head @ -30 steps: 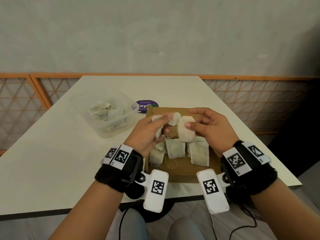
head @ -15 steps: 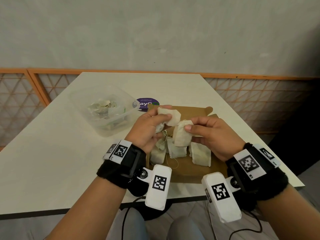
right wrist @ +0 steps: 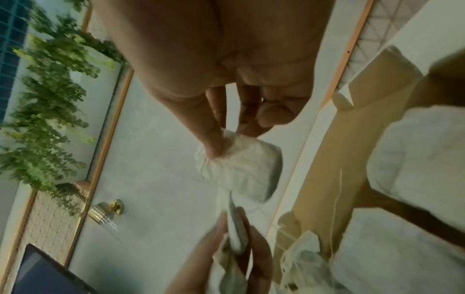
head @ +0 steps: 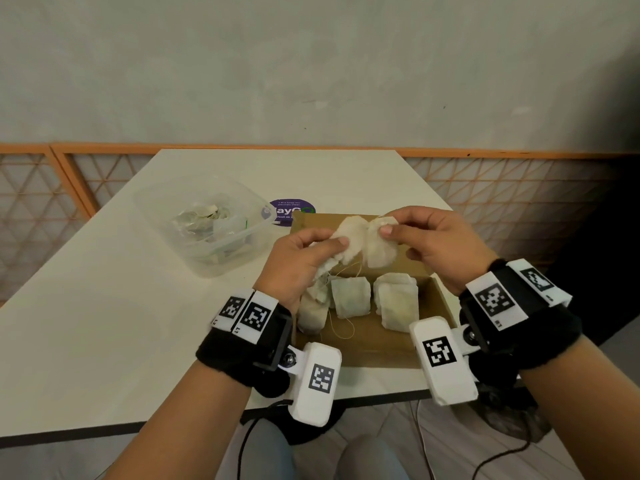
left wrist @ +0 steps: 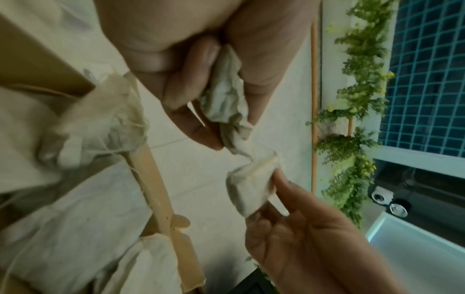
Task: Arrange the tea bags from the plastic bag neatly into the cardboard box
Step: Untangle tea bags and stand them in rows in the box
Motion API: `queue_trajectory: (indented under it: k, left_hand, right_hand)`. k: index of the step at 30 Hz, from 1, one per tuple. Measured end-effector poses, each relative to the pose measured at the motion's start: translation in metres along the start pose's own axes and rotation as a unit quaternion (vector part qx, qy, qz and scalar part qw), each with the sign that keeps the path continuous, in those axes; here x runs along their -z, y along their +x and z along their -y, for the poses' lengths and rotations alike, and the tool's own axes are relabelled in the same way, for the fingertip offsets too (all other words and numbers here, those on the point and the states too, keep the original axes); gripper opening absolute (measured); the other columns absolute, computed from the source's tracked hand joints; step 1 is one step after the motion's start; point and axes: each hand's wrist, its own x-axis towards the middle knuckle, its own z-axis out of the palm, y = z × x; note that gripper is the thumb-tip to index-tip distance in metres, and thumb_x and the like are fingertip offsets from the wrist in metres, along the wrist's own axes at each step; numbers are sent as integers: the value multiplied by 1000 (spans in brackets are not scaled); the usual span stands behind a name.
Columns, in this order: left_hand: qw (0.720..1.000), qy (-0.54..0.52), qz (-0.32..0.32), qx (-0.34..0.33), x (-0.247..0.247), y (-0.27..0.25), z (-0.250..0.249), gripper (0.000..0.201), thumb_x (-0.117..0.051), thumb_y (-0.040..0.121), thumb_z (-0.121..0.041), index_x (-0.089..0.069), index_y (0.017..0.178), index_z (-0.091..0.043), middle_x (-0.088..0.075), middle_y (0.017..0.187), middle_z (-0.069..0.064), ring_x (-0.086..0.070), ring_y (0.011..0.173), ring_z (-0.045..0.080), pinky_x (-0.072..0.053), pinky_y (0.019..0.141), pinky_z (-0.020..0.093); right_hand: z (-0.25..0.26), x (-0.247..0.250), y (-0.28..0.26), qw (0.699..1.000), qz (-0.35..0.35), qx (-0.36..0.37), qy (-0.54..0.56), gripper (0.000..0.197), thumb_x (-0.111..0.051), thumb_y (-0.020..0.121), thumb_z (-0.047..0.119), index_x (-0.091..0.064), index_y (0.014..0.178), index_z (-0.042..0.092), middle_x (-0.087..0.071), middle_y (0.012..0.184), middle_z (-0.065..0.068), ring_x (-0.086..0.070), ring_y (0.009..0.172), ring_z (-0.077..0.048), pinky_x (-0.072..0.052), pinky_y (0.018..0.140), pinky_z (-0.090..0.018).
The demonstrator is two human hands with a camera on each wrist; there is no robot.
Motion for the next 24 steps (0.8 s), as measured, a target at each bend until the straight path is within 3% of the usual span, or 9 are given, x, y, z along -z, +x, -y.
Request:
queue_trajectory:
  k: [3, 7, 10, 12, 14, 17, 20, 22, 24]
  left_hand:
    - [998, -43, -35, -12, 3, 2, -1, 10, -69, 83, -11, -61, 82, -18, -68, 77, 3, -60, 59, 8, -46, 53, 20]
    - [999, -26, -6, -34, -3, -2, 3, 9, -60, 89, -13, -57, 83, -17, -66, 68, -2, -56, 52, 6, -43, 46, 14]
    - [997, -50, 51, -30, -11, -5, 6, 13, -53, 95, -10, -63, 97, -17, -71, 90, 7, -65, 83, 18, -53, 77, 33]
    - [995, -57, 80, -24, -13, -8, 5, 21, -49, 97, -10, -67, 106, -17, -72, 98, 7, -67, 90, 18, -55, 80, 31]
    - [991, -88, 97, -23, -13, -11, 3, 23, -47, 97, -10, -66, 110, -12, -72, 102, 9, -69, 90, 19, -59, 74, 28]
    - [988, -125, 95, -9, -12, -13, -2, 25, -49, 94, -20, -67, 102, -4, -73, 94, 14, -72, 76, 21, -58, 65, 25]
    - [988, -121, 95, -21, -12, -12, -1, 36, -57, 83, -30, -68, 100, 0, -72, 97, 19, -71, 83, 26, -59, 74, 31]
    - [988, -113, 98, -25, -12, -11, 2, 26, -58, 87, -21, -69, 99, -1, -71, 98, 20, -71, 83, 28, -58, 79, 33]
    - [989, -116, 92, -16, -11, -10, 5, 18, -56, 91, -11, -69, 98, -1, -72, 95, 19, -72, 78, 28, -59, 76, 31]
  right_hand:
    - [4, 5, -4, 999, 7, -5, 49, 10, -62, 83, 5, -67, 81, 14, -63, 77, -4, -52, 65, -10, -42, 53, -16]
    - [8, -3, -8, 989, 70, -27, 128, 14, -58, 83, -2, -64, 78, 10, -66, 65, 2, -57, 57, -4, -44, 52, -14]
    - [5, -12, -1, 995, 54, -25, 79, 11, -63, 81, 0, -65, 79, 11, -67, 70, -2, -57, 58, -6, -44, 50, -14]
    - [2, -15, 5, 999, 20, -12, 30, 11, -66, 80, 2, -66, 80, 13, -66, 71, -3, -57, 56, -4, -43, 49, -14]
    - [0, -16, 9, 1000, -2, -4, 13, 9, -66, 81, 2, -66, 81, 11, -65, 71, -4, -56, 51, -1, -43, 48, -14]
    - [-1, -18, 12, 1000, -20, 0, 15, 7, -65, 82, 0, -64, 81, 7, -61, 68, -7, -52, 43, -1, -44, 45, -13]
    - [-3, -20, 15, 1000, -27, -5, 3, 6, -66, 82, 2, -65, 80, 8, -61, 66, -7, -51, 43, -5, -46, 47, -15]
    - [-3, -20, 16, 1000, -30, -6, 3, 6, -67, 81, 4, -64, 80, 9, -61, 66, -7, -52, 43, -5, -47, 47, -17]
    - [-4, -21, 16, 999, -35, -5, 8, 8, -67, 81, 4, -63, 82, 10, -61, 67, -7, -53, 44, -3, -47, 47, -17]
